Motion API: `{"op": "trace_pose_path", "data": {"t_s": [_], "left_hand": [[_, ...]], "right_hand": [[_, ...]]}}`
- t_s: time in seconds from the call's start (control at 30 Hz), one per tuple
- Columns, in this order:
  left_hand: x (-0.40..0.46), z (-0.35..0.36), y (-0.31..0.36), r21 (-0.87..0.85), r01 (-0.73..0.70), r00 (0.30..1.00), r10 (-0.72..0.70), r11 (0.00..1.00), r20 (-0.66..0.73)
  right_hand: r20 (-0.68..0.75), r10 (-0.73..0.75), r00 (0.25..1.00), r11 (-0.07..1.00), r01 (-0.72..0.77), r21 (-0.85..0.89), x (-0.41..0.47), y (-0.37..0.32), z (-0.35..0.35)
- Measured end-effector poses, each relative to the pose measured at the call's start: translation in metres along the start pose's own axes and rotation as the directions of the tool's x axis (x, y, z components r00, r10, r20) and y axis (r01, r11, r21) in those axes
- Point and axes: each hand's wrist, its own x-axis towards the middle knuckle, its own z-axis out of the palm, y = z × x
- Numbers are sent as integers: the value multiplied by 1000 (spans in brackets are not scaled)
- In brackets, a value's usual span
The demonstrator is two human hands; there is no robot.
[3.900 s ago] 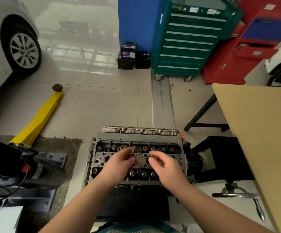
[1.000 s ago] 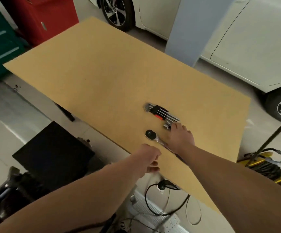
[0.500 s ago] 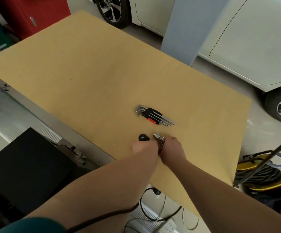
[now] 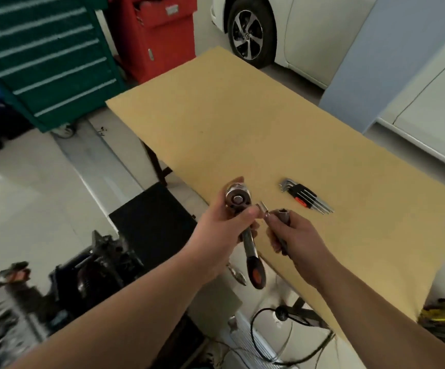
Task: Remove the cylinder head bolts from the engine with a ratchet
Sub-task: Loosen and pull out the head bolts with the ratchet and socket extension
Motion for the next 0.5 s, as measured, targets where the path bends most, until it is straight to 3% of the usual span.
{"op": "trace_pose_path", "data": {"t_s": [0.13, 0.2, 0.3, 0.5], "left_hand": [[-98, -69, 51, -111, -121, 992, 118, 986, -35], [-150, -108, 65, -135, -172, 983, 162, 976, -82], [-230, -164, 69, -151, -308, 943, 281, 939, -180], [-365, -242, 63, -250, -499, 840, 393, 830, -375]], "right_hand": [[180, -75, 981, 980, 39, 195, -49, -45, 80], [301, -158, 940, 972, 95, 213, -77, -68, 121], [502, -307, 808, 945, 320, 62, -116, -99, 182], [734, -390, 556, 750, 654, -97, -200, -149, 308]]}}
